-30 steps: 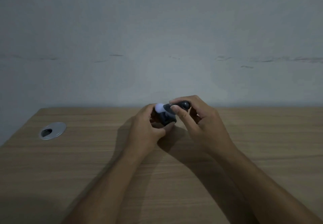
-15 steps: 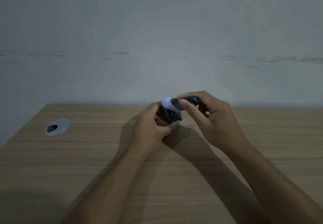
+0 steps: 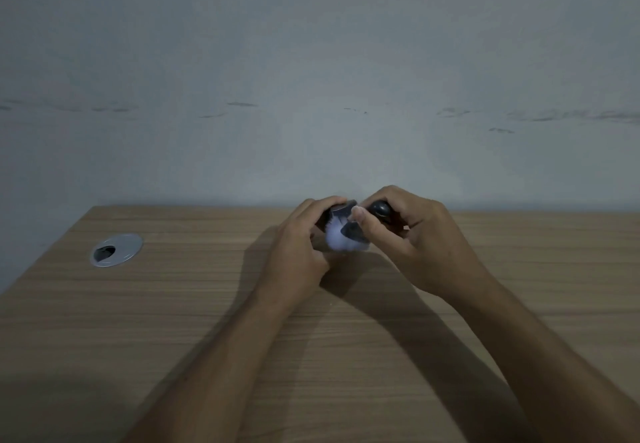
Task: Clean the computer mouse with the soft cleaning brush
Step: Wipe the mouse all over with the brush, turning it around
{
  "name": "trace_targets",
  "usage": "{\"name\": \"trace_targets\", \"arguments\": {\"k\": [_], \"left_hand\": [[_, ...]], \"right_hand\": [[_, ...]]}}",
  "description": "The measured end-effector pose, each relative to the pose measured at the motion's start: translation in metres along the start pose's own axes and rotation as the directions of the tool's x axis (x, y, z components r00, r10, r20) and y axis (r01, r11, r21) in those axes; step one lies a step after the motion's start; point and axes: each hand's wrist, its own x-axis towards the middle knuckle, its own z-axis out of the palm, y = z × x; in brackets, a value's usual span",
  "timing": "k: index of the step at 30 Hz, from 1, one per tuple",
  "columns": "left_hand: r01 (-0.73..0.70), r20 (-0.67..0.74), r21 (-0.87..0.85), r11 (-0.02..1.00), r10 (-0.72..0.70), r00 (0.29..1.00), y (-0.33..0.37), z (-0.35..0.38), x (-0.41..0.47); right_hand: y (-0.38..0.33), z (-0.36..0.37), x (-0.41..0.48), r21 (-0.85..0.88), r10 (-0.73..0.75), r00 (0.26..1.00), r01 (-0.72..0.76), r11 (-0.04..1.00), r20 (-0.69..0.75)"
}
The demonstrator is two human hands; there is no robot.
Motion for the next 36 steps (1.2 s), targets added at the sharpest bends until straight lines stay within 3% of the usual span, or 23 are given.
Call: {"name": "trace_targets", "arguments": {"k": [8,13,16,18,21,25,28,33,36], "left_hand": [[-0.057,-0.022,0.103,0.993,0.059,0.998,0.006,-0.003,-0.003],[-0.037,-0.044,0.048,0.998,0.039,0.998,0.007,-0.001,-0.002],[-0.001,-0.046,0.006,1.0,0.001,0.999,0.007,-0.002,-0.004],[0.047,-0.063,-0.033,0.998,-0.049,0.997,0.007,-0.002,-0.004],[0.147,-0.074,-0.197,0.969,-0.164,0.984,0.004,-0.004,-0.003],[0.24,-0.045,-0.541,0.806,-0.313,0.949,-0.005,-0.006,0.005],[0.259,-0.009,-0.606,0.752,-0.332,0.943,-0.006,-0.006,0.007],[0.276,0.027,-0.658,0.701,-0.344,0.938,-0.011,-0.005,0.008],[0.289,0.052,-0.645,0.707,-0.336,0.94,-0.013,-0.003,0.008]], "right_hand": [[0.005,-0.001,0.003,-0.059,0.079,0.972,-0.095,0.994,-0.223],[0.001,-0.006,0.003,-0.013,0.091,0.995,-0.092,0.996,-0.047],[0.01,-0.001,0.003,-0.036,0.126,0.964,-0.138,0.99,-0.233],[0.015,0.003,0.0,-0.004,0.165,0.936,-0.175,0.984,-0.311],[0.013,0.006,-0.003,0.099,0.159,0.959,-0.139,0.985,-0.234],[0.014,0.004,-0.001,0.148,0.194,0.944,-0.159,0.976,-0.266],[0.017,0.006,-0.004,0.161,0.24,0.92,-0.198,0.967,-0.311],[0.012,0.009,-0.003,0.26,0.229,0.943,-0.165,0.951,-0.242],[0.011,0.01,-0.003,0.268,0.223,0.923,-0.139,0.953,-0.314]]}}
